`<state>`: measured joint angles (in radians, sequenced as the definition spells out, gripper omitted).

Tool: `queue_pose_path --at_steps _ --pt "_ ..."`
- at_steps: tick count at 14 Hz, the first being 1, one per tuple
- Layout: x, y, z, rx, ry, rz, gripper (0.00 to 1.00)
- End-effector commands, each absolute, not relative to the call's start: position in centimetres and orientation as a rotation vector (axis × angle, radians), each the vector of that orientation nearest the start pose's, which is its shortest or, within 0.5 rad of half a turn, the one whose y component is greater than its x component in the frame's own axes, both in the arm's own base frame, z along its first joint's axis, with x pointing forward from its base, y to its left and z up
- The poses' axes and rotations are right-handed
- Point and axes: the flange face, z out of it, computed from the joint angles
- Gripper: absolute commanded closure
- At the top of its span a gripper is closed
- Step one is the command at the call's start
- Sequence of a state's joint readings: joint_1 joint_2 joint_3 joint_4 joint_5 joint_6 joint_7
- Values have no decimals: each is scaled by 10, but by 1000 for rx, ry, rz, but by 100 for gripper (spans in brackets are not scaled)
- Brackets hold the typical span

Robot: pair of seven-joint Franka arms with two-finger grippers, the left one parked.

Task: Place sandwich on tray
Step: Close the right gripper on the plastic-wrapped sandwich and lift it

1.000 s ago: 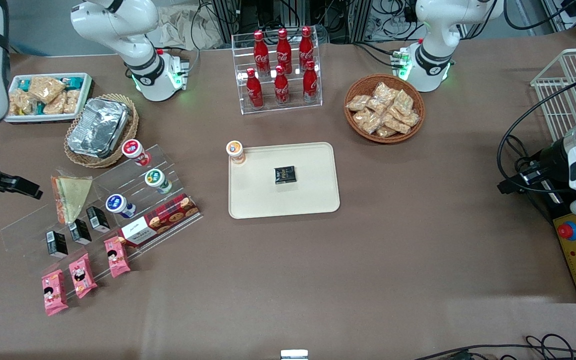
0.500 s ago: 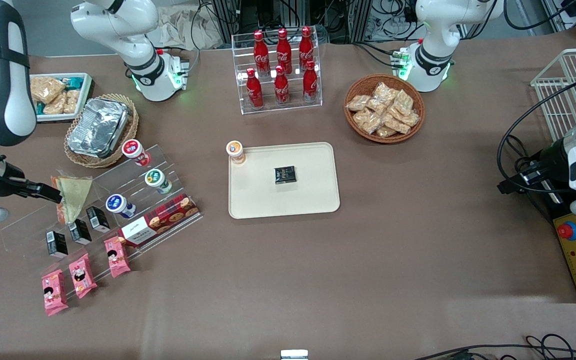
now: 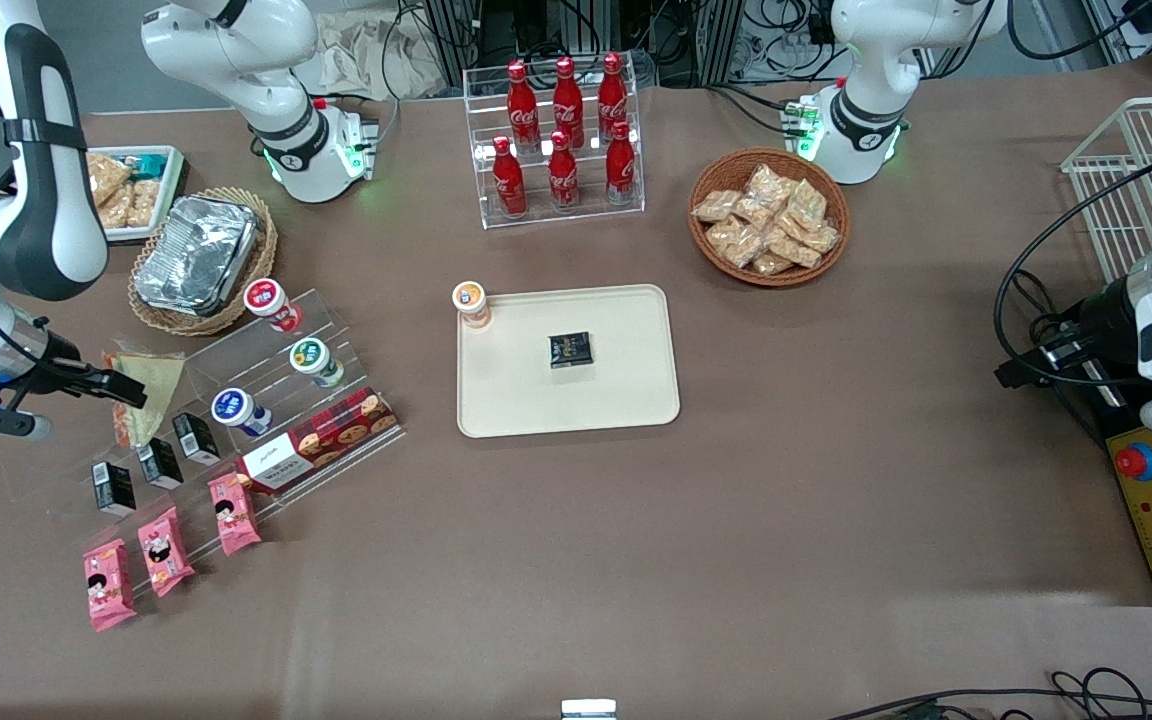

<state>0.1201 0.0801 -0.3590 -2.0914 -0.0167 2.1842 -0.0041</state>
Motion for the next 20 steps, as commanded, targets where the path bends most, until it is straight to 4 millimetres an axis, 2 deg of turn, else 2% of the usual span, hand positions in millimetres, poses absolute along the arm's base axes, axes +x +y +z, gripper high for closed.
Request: queue_pose_path --at_steps 1,7,9,11,13,16,17,19,20 --pt "537 -134 381 -3154 351 -52 0" --pt "527 -132 355 -3154 352 -26 3" --pt "525 -131 351 -3154 352 -26 9" --pt "525 -131 349 -3155 352 -21 22" --pt "526 -132 348 -3156 352 -19 42" --pt "527 -131 346 -3158 349 -14 87" --pt "527 -131 345 -3159 349 -12 98" --pt "530 -130 345 -3161 346 -14 100" --pt "534 -129 351 -3163 340 -26 100"
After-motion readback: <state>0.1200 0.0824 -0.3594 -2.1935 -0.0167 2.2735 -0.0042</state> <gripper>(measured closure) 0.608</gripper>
